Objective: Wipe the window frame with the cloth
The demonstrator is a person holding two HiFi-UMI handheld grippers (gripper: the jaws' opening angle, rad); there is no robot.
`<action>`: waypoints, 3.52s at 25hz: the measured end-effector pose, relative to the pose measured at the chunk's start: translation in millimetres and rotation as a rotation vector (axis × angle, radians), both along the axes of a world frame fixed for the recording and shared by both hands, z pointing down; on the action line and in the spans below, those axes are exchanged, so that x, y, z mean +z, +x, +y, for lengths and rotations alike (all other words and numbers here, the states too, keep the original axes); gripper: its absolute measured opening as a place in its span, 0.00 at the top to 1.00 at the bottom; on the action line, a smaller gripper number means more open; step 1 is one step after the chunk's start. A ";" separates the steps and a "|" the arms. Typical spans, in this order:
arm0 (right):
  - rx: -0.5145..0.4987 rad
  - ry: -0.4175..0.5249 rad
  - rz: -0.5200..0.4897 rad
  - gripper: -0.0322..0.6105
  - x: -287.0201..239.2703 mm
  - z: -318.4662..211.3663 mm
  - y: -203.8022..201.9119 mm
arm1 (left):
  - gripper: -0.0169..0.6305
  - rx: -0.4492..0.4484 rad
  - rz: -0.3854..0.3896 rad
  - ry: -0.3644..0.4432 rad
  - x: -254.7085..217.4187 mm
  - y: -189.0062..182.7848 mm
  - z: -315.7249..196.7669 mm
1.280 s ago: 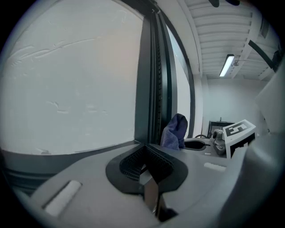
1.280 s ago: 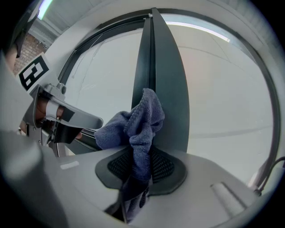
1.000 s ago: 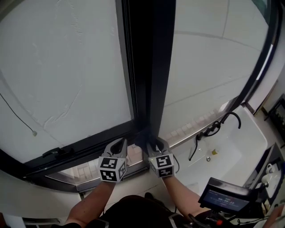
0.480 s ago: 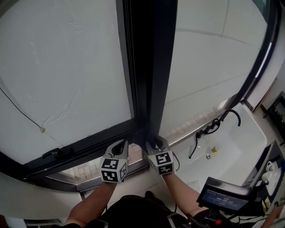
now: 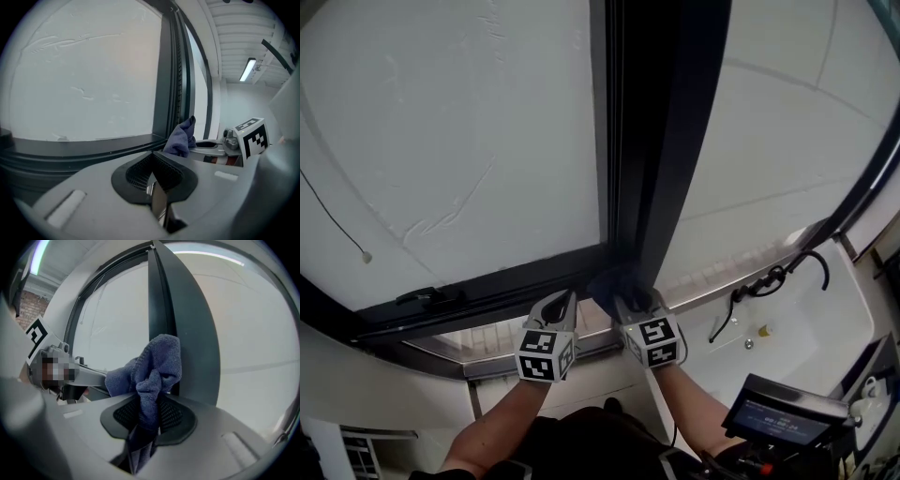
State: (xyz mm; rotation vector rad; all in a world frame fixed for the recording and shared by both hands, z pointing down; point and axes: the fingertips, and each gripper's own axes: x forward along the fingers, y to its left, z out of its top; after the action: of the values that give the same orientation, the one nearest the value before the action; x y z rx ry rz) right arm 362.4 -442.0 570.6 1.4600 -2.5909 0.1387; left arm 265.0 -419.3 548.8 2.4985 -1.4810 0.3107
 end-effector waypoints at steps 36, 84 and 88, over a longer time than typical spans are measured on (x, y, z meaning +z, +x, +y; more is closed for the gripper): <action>-0.156 -0.069 -0.015 0.82 1.4 45.1 -171.3 | 0.97 -0.153 0.038 0.000 -3.1 -167.0 62.6; -0.505 -0.114 -0.003 0.82 6.2 115.2 -438.1 | 0.97 -0.593 0.083 0.027 3.4 -427.5 166.9; -0.527 -0.115 0.000 0.82 6.4 121.3 -459.5 | 0.97 -0.627 0.086 0.029 4.4 -448.2 178.8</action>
State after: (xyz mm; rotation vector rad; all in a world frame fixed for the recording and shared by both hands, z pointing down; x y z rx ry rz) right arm -97.1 -320.7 577.0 0.7036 -2.8083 0.2120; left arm -183.2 -240.5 553.2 1.8959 -2.1239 0.0674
